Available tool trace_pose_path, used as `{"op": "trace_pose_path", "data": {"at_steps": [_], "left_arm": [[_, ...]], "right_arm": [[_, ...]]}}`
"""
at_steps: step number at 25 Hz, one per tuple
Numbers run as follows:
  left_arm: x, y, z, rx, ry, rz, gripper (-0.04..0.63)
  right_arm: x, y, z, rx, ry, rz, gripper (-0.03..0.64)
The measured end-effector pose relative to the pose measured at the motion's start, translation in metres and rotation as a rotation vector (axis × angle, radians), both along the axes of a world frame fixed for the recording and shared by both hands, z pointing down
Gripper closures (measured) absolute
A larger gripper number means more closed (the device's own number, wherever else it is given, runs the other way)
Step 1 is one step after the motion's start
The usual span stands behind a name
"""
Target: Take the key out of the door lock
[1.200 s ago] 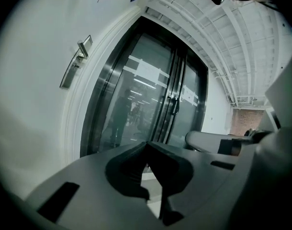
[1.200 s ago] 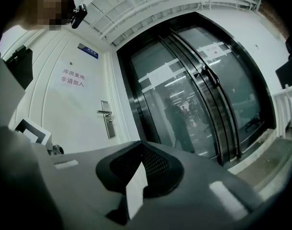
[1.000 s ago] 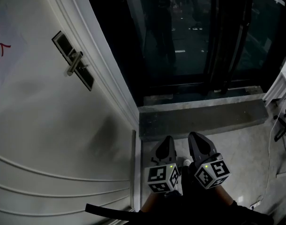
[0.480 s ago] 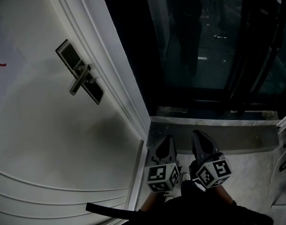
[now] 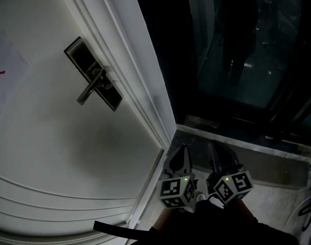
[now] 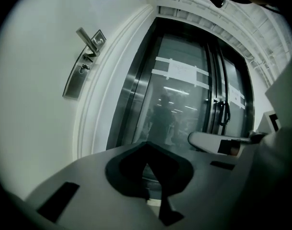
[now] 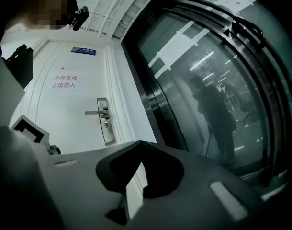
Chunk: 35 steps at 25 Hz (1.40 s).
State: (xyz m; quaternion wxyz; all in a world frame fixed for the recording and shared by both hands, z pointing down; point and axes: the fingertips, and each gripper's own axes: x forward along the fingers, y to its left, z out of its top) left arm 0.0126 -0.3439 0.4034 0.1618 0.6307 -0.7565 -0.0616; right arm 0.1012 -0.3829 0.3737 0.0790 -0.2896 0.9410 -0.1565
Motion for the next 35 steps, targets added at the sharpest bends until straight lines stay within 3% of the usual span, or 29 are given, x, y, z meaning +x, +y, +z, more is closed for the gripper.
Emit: {"op": "trace_pose_path", "data": {"at_steps": [9, 17, 26, 35], "left_arm": [[-0.029, 0.004, 0.012, -0.018, 0.0, -0.138, 0.595], [-0.063, 0.009, 0.015, -0.009, 0.0, -0.206, 0.595], [-0.126, 0.008, -0.004, 0.018, -0.006, -0.294, 0.595], [-0.19, 0.034, -0.009, 0.048, 0.004, -0.433, 0.595]], "right_arm": [[-0.037, -0.009, 0.007, -0.007, -0.001, -0.148, 0.615], [-0.075, -0.009, 0.006, 0.005, 0.003, -0.22, 0.615], [-0.143, -0.015, -0.006, 0.041, 0.001, -0.307, 0.615], [-0.218, 0.001, -0.01, 0.084, 0.01, -0.457, 0.615]]}}
